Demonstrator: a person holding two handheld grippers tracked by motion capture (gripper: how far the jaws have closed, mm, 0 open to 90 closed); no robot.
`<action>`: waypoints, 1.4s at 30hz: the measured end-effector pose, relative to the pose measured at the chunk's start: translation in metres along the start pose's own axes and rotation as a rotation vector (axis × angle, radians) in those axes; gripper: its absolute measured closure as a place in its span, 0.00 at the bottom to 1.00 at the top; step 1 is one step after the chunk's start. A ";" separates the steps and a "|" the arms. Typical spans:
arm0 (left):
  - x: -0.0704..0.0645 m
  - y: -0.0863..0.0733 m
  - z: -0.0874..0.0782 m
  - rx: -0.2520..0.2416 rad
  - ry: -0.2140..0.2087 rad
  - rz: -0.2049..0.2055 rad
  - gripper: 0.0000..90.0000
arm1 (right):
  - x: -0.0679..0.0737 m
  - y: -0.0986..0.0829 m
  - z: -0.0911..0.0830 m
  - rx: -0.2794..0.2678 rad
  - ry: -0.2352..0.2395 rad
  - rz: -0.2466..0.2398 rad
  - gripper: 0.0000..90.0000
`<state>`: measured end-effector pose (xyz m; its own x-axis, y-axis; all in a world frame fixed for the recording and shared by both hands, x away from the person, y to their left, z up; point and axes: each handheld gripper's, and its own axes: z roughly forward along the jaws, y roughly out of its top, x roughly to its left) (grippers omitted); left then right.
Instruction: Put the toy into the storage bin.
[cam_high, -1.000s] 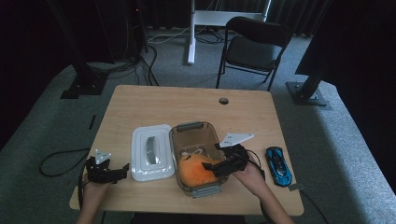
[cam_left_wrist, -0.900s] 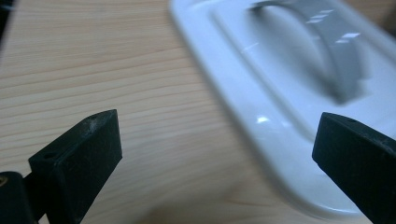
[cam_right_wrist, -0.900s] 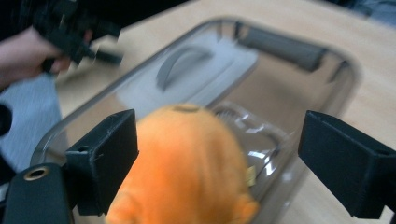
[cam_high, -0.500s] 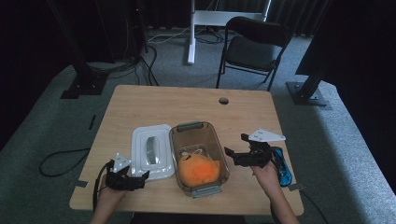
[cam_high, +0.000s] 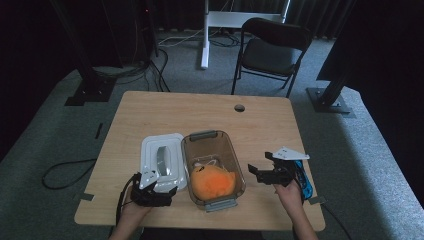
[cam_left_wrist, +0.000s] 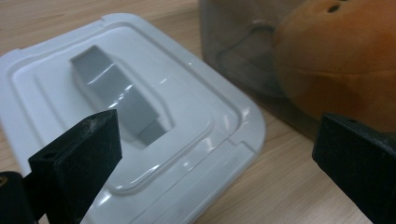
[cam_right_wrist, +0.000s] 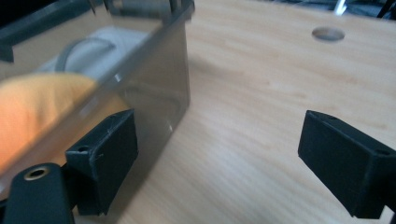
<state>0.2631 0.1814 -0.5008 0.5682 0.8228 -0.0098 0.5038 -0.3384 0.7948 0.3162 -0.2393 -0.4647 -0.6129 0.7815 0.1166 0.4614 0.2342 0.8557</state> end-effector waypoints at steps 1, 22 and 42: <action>-0.002 0.000 0.003 0.007 -0.005 0.008 0.02 | -0.001 -0.003 0.001 0.000 0.002 0.007 0.13; -0.036 0.012 0.031 0.025 -0.069 0.059 0.02 | -0.018 -0.040 -0.008 0.064 -0.044 0.070 0.13; -0.059 0.027 0.047 0.030 -0.103 0.095 0.02 | -0.026 -0.044 -0.014 0.050 -0.065 0.098 0.13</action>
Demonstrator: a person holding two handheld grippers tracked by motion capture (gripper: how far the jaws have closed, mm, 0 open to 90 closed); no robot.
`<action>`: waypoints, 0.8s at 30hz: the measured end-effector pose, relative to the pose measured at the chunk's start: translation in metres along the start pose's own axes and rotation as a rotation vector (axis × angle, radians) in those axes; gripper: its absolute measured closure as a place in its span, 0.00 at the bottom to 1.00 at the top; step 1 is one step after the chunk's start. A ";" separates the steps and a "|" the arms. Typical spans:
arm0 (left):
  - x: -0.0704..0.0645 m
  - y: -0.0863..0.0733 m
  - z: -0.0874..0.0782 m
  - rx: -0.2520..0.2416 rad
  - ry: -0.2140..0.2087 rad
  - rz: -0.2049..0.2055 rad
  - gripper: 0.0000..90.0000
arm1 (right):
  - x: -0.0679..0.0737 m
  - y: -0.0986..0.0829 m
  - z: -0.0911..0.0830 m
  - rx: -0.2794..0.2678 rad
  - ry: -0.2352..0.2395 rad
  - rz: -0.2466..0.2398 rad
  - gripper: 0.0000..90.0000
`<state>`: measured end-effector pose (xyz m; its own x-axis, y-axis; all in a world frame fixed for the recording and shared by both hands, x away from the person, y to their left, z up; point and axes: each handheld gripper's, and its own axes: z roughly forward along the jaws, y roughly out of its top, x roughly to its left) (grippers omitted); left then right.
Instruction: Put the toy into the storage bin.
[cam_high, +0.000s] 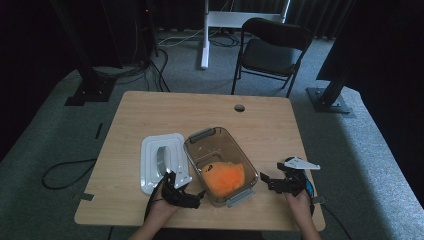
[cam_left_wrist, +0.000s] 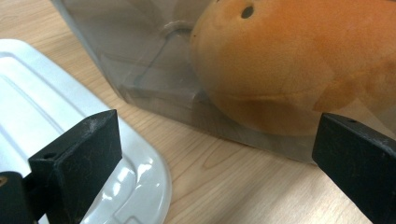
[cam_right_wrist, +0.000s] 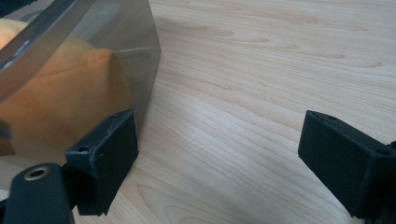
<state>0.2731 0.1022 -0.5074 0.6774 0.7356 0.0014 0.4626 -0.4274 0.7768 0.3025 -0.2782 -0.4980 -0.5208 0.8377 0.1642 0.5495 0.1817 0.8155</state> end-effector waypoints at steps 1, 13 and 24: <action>-0.001 0.001 0.001 0.001 -0.002 0.002 0.02 | 0.000 0.000 0.000 0.000 -0.001 0.000 0.13; 0.016 -0.001 -0.013 0.008 0.004 -0.035 0.02 | -0.004 0.000 -0.002 -0.017 0.008 0.005 0.13; 0.056 -0.017 -0.043 -0.001 0.104 -0.101 0.02 | -0.010 -0.003 -0.011 -0.035 -0.008 0.011 0.13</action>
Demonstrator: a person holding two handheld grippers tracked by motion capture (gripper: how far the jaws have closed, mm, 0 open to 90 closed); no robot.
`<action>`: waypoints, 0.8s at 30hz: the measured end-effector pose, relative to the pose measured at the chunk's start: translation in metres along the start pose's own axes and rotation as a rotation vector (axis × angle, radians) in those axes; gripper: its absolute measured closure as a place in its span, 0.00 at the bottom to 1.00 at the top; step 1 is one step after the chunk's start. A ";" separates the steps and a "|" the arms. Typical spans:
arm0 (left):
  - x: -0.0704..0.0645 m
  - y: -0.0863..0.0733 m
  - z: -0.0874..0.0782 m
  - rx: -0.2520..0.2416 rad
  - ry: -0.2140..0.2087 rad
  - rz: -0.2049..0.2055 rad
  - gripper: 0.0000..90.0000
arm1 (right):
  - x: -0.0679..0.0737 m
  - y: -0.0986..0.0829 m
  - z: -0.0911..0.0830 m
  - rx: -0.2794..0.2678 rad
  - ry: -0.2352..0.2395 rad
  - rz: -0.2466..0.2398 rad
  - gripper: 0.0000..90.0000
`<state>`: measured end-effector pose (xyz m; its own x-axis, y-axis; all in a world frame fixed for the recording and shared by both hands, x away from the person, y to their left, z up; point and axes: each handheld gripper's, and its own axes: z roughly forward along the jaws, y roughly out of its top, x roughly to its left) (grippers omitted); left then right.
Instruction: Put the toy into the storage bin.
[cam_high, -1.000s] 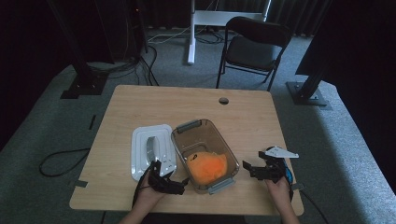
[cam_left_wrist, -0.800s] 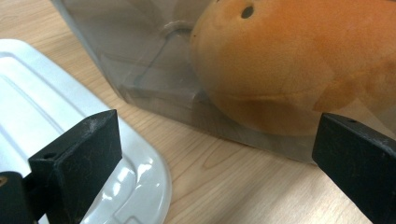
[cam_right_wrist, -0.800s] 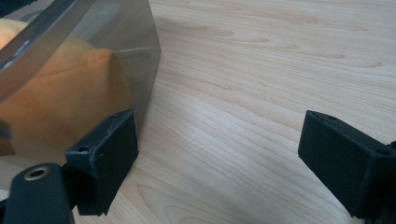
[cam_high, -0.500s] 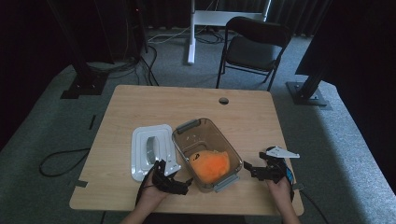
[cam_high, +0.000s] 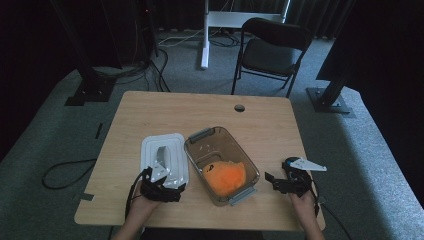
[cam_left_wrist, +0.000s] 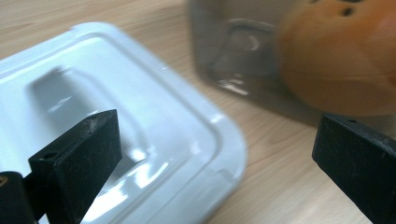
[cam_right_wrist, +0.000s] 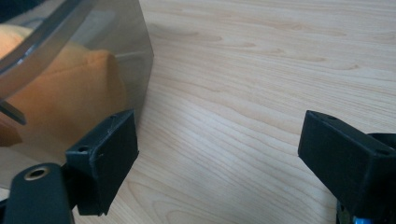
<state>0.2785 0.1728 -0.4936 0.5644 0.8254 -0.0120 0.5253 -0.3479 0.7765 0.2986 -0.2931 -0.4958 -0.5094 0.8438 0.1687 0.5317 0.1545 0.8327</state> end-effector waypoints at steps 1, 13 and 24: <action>0.004 -0.001 -0.002 0.002 0.008 -0.009 0.02 | -0.001 0.000 -0.001 -0.001 -0.006 0.004 0.13; 0.049 -0.019 -0.028 -0.019 0.113 -0.107 0.02 | -0.010 -0.002 -0.008 0.027 -0.073 0.040 0.13; 0.087 -0.043 -0.033 -0.011 0.230 -0.192 0.02 | -0.029 -0.007 -0.018 0.034 -0.135 0.051 0.12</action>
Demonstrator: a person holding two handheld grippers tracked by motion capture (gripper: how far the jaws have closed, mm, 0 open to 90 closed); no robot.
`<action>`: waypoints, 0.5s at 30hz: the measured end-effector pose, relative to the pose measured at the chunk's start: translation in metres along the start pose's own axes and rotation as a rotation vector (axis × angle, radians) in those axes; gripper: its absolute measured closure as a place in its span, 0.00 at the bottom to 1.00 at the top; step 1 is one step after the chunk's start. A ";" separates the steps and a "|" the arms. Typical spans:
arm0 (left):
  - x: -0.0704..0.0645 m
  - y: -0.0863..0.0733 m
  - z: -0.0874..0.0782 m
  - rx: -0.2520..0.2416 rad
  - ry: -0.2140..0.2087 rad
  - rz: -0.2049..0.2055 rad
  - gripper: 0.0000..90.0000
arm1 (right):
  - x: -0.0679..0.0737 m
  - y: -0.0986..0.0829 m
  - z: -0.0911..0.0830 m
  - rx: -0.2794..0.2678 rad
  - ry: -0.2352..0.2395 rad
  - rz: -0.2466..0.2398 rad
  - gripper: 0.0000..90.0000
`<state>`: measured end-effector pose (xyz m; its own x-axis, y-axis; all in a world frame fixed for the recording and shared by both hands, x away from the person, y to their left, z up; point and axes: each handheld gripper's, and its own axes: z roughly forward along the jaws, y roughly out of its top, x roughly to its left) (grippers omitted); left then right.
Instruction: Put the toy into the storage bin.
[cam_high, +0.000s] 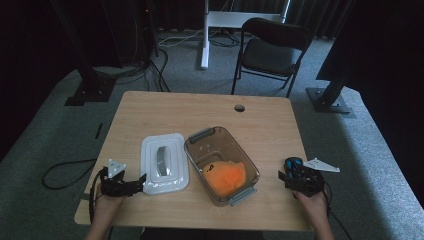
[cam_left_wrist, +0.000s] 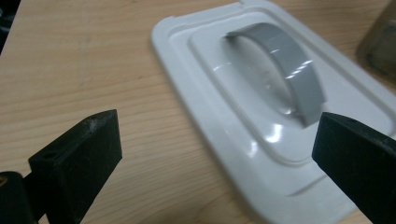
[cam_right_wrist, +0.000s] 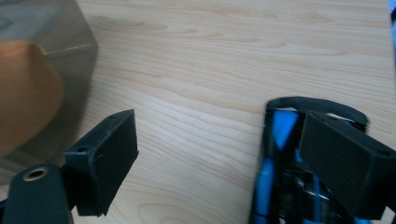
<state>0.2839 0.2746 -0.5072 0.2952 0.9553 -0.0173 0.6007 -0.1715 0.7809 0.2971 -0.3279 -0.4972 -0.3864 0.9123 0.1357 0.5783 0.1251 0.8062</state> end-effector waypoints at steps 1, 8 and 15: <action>0.004 -0.002 0.001 0.008 0.011 -0.004 0.02 | -0.002 -0.001 -0.001 0.001 -0.010 0.003 0.12; 0.030 -0.014 0.007 0.034 0.049 -0.052 0.02 | -0.019 -0.006 -0.004 0.012 -0.061 0.037 0.12; 0.054 -0.022 0.009 0.076 0.091 -0.081 0.02 | -0.033 -0.014 -0.004 0.046 -0.093 0.068 0.12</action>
<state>0.2937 0.3276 -0.5307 0.1764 0.9841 -0.0190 0.6754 -0.1070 0.7296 0.2991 -0.3607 -0.5103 -0.2779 0.9513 0.1333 0.6339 0.0773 0.7695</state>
